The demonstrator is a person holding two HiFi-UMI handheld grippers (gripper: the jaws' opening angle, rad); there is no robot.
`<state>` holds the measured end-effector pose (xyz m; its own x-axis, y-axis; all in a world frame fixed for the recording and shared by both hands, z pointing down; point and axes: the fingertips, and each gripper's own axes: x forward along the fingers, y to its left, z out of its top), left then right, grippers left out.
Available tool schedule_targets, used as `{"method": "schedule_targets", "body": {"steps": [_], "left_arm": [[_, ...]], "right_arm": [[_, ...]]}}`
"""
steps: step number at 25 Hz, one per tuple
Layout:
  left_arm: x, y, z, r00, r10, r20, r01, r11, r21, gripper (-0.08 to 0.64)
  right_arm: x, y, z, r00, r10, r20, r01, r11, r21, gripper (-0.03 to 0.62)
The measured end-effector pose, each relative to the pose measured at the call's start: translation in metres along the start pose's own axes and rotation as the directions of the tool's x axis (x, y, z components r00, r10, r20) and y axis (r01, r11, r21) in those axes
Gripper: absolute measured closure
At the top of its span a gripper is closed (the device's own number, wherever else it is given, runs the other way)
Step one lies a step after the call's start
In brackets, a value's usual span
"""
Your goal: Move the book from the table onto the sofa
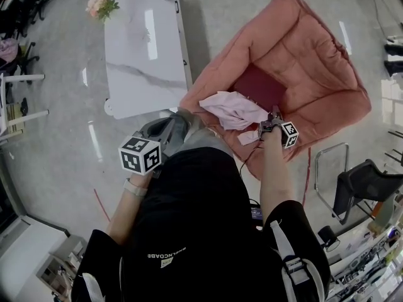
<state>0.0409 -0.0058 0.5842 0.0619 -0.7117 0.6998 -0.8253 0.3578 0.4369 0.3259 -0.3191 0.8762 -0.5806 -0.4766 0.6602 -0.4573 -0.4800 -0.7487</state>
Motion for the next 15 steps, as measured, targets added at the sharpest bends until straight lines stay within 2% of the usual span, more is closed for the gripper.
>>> {"method": "schedule_targets", "body": {"steps": [5, 15], "left_arm": [[0.003, -0.013, -0.006, 1.000, -0.023, -0.008, 0.023, 1.000, 0.002, 0.545], [0.002, -0.048, 0.001, 0.997, -0.077, -0.028, 0.079, 0.996, 0.049, 0.545]], "right_arm": [[-0.015, -0.004, 0.010, 1.000, 0.005, 0.022, -0.006, 1.000, 0.014, 0.319], [-0.061, 0.012, 0.025, 0.995, 0.071, 0.063, -0.075, 0.996, 0.057, 0.319]]}}
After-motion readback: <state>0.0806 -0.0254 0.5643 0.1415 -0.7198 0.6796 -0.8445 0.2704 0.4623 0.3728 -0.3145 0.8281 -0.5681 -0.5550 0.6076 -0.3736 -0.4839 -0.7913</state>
